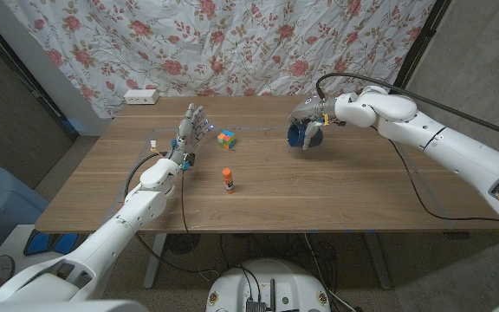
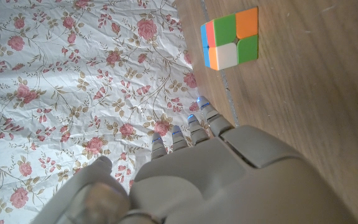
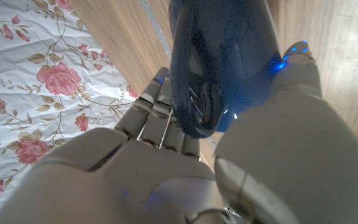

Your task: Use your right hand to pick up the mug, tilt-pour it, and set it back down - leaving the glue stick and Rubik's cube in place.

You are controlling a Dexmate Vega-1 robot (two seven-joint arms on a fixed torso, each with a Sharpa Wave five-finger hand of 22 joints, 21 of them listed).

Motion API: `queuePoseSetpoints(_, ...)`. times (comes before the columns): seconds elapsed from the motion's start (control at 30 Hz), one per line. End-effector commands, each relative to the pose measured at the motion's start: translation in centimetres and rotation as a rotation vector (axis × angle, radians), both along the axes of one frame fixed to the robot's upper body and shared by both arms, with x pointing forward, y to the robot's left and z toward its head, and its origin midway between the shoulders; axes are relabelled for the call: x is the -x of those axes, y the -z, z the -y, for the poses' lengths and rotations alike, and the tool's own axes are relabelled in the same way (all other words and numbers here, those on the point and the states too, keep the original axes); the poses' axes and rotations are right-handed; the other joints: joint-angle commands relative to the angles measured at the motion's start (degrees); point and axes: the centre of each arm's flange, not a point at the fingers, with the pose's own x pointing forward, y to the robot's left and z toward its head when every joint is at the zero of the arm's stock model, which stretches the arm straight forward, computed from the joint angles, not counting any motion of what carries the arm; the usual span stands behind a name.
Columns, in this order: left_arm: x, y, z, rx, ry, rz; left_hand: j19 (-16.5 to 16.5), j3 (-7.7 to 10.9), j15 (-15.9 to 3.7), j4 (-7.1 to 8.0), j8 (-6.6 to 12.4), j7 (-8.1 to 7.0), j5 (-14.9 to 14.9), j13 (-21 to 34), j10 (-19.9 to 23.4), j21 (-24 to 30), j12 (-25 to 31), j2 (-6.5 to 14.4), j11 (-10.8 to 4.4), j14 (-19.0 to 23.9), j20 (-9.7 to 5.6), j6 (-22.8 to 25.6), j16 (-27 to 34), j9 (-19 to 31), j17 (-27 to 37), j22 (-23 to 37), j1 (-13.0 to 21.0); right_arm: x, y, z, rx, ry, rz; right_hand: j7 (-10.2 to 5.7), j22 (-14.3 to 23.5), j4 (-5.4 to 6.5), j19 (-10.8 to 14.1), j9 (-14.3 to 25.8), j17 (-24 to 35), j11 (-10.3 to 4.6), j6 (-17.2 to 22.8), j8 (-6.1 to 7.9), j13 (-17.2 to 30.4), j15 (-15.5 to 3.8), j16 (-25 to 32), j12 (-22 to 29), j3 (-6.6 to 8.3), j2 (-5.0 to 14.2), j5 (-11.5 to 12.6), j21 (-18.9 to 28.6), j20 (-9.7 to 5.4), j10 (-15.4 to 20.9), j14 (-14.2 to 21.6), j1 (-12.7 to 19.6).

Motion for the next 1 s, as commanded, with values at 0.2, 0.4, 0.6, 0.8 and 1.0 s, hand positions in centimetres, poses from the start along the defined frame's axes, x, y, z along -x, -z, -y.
queuePoseSetpoints(0.2, -0.02, 0.03, 0.01, 0.001, -0.001, 0.000, 0.5, 0.34, 0.00, 0.07, 0.36, -0.38, 0.3, 0.3, -0.2, 0.4, 0.2, 6.8, -0.44, 0.2, -0.03, -0.1, 0.3, 0.2, 0.3, 0.2, -0.2, 0.15, 0.42, -1.59, 0.089, 0.062, 0.049, -11.29, 0.2, -0.15, -0.2, 0.0, 0.3, -11.53, 11.6, 11.44, 4.0, -7.66, -0.2, -0.1, 1.26, 14.79, -0.4, -0.1, -5.46, 13.2, 1.1, 4.1)
queuePoseSetpoints(0.4, -0.01, 0.02, 0.01, 0.001, -0.001, 0.000, 0.5, 0.34, -0.06, 0.07, 0.36, -0.38, 0.3, 0.3, -0.1, 0.4, 0.3, 6.8, -0.33, 0.3, -0.02, -0.1, 0.3, 0.2, 0.3, 0.2, -0.2, 0.07, 0.31, -1.85, 0.091, 0.102, 0.057, -11.20, 0.2, -0.29, -0.3, -0.1, 0.4, -11.56, 11.6, 11.63, 4.2, -7.82, -0.4, -0.2, 1.38, 15.06, -0.5, -0.1, -5.73, 13.4, 1.2, 4.3)
queuePoseSetpoints(0.6, 0.00, 0.02, 0.00, 0.001, -0.001, 0.000, 0.5, 0.34, -0.01, 0.07, 0.35, -0.36, 0.3, 0.3, -0.1, 0.4, 0.2, 6.8, -0.31, 0.3, -0.02, -0.1, 0.3, 0.2, 0.3, 0.2, -0.2, 0.05, 0.41, -1.98, 0.098, 0.103, 0.062, -11.26, 0.2, -0.24, -0.3, -0.2, 0.4, -11.54, 11.5, 11.75, 4.2, -7.70, -0.6, -0.3, 1.30, 15.12, -0.7, -0.1, -5.84, 13.3, 1.3, 4.2)
queuePoseSetpoints(0.8, 0.00, 0.01, 0.00, 0.001, -0.001, 0.000, 0.5, 0.34, -0.03, 0.07, 0.38, -0.41, 0.3, 0.3, -0.1, 0.4, 0.2, 6.8, -0.33, 0.2, -0.02, -0.1, 0.3, 0.2, 0.3, 0.2, -0.2, 0.03, 0.48, -1.99, 0.110, 0.119, 0.073, -11.27, 0.2, -0.15, -0.6, -0.4, 0.4, -11.53, 11.4, 11.88, 4.3, -7.59, -0.9, -0.4, 1.30, 15.31, -0.8, -0.1, -5.94, 13.3, 1.4, 4.0)
queuePoseSetpoints(1.0, -0.01, 0.03, -0.01, -0.001, 0.001, 0.000, 0.5, 0.34, -0.03, 0.07, 0.37, -0.44, 0.3, 0.3, -0.2, 0.4, 0.2, 6.8, -0.35, 0.3, -0.03, -0.1, 0.3, 0.2, 0.3, 0.2, -0.2, 0.29, -0.22, -1.68, 0.016, 0.085, 0.043, -11.29, 0.2, -0.39, -0.6, -0.3, 0.4, -11.54, 11.6, 12.21, 4.4, -7.80, -1.1, -0.5, 1.37, 15.30, -0.9, -0.1, -6.06, 13.4, 1.5, 4.3)
